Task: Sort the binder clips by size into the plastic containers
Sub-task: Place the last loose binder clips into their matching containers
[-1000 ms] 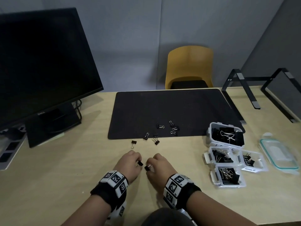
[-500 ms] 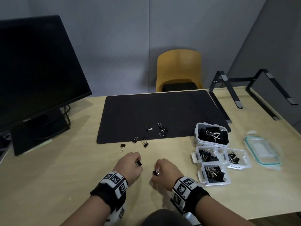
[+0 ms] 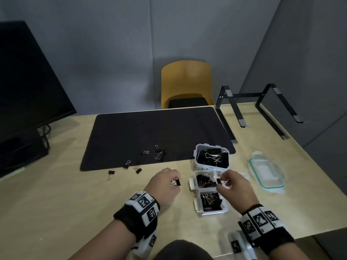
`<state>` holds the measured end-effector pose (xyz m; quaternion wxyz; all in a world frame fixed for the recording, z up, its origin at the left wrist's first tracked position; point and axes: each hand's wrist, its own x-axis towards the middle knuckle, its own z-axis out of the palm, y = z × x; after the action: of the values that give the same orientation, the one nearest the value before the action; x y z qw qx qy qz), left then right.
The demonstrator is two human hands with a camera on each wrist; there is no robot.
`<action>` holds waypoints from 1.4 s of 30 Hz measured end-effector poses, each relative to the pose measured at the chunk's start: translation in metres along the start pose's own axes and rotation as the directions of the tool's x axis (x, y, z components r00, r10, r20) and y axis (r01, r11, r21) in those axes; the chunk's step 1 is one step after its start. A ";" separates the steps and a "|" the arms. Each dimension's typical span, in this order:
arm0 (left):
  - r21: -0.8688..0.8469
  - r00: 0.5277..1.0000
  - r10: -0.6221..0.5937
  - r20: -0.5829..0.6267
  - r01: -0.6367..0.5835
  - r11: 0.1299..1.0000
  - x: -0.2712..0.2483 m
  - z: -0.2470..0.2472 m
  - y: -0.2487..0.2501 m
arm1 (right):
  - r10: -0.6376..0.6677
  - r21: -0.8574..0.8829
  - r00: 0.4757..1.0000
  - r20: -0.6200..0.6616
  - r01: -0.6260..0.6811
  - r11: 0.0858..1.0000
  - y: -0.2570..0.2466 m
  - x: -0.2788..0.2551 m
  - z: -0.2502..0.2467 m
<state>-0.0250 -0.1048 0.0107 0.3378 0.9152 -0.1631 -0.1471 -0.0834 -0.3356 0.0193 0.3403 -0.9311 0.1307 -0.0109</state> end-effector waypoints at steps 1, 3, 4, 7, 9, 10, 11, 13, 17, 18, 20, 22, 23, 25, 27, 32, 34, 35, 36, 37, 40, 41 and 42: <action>-0.001 1.000 0.016 0.011 -0.016 1.000 0.002 0.005 0.008 | 0.022 -0.019 1.000 -0.020 -0.022 1.000 0.011 0.003 -0.006; -0.004 0.999 0.046 0.019 -0.046 0.999 0.007 0.015 0.024 | 0.062 -0.027 0.997 -0.048 -0.063 0.998 0.030 0.009 -0.013; 0.000 0.998 0.060 0.025 -0.060 0.998 0.009 0.020 0.031 | 0.074 -0.028 0.996 -0.051 -0.075 0.997 0.037 0.011 -0.015; 0.029 0.994 0.095 0.058 -0.096 0.995 0.015 0.035 0.051 | 0.072 -0.029 0.997 -0.023 -0.073 0.997 0.053 0.015 -0.016; 0.045 0.992 0.108 0.064 -0.111 0.993 0.020 0.043 0.062 | 0.038 -0.028 0.999 -0.013 -0.038 0.999 0.059 0.015 -0.016; 0.052 0.992 0.109 0.068 -0.112 0.992 0.022 0.048 0.068 | 0.014 -0.023 1.000 -0.022 -0.014 1.000 0.062 0.015 -0.017; 0.059 0.991 0.112 0.072 -0.116 0.991 0.025 0.052 0.073 | -0.009 -0.017 0.999 -0.039 0.008 1.000 0.065 0.014 -0.018; 0.086 0.989 0.120 0.083 -0.128 0.988 0.031 0.060 0.083 | -0.017 0.013 0.996 -0.088 0.018 1.000 0.072 0.012 -0.021; 0.111 0.987 0.137 0.086 -0.146 0.983 0.042 0.075 0.101 | 0.074 0.137 0.996 -0.044 -0.068 0.988 0.094 0.011 -0.025; 0.117 0.986 0.143 0.086 -0.152 0.981 0.044 0.079 0.106 | 0.079 0.160 0.997 0.010 -0.079 0.984 0.099 0.011 -0.025; 0.126 0.984 0.155 0.083 -0.165 0.978 0.047 0.085 0.113 | 0.072 0.202 0.992 0.101 -0.091 0.975 0.106 0.012 -0.022; 0.128 0.984 0.156 0.082 -0.165 0.978 0.050 0.090 0.118 | 0.072 0.224 0.986 0.149 -0.105 0.969 0.112 0.014 -0.018; 0.130 0.986 0.148 0.082 -0.158 0.979 0.051 0.092 0.120 | 0.069 0.225 0.985 0.156 -0.104 0.969 0.114 0.016 -0.017; 0.130 0.989 0.129 0.079 -0.138 0.982 0.052 0.094 0.121 | 0.051 0.220 0.987 0.150 -0.084 0.972 0.118 0.020 -0.014; 0.115 0.992 0.116 0.050 -0.121 0.986 0.049 0.092 0.119 | 0.024 0.202 0.990 0.137 -0.052 0.978 0.118 0.021 -0.014; 0.079 0.988 0.040 -0.149 -0.029 0.997 0.039 0.071 0.094 | -0.088 0.217 0.994 0.072 0.070 0.974 0.118 0.021 -0.012; 0.068 0.975 -0.034 -0.219 0.050 0.996 0.036 0.058 0.074 | -0.097 0.211 0.994 0.048 0.085 0.974 0.116 0.021 -0.011; 0.063 0.966 -0.076 -0.247 0.095 0.993 0.034 0.051 0.063 | -0.095 0.215 0.995 0.039 0.085 0.973 0.117 0.021 -0.010; 0.064 0.955 -0.121 -0.270 0.143 0.988 0.033 0.044 0.051 | -0.096 0.223 0.995 0.035 0.086 0.971 0.118 0.022 -0.009; 0.066 0.942 -0.166 -0.291 0.193 0.979 0.032 0.038 0.039 | -0.092 0.228 0.995 0.037 0.082 0.970 0.120 0.022 -0.008; 0.048 0.883 -0.314 -0.348 0.351 0.935 0.029 0.024 0.000 | -0.055 0.215 0.997 0.060 0.041 0.976 0.131 0.022 -0.002; 0.032 0.857 -0.364 -0.364 0.402 0.915 0.029 0.020 -0.012 | -0.044 0.210 0.997 0.062 0.030 0.977 0.134 0.021 0.000; 0.018 0.829 -0.409 -0.381 0.449 0.893 0.028 0.017 -0.023 | -0.040 0.212 0.998 0.055 0.028 0.977 0.133 0.021 0.000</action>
<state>-0.0009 -0.1086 -0.0215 0.2712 0.9561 0.1051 -0.0367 -0.0948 -0.4383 -0.0668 0.4409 -0.8916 0.1028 -0.0029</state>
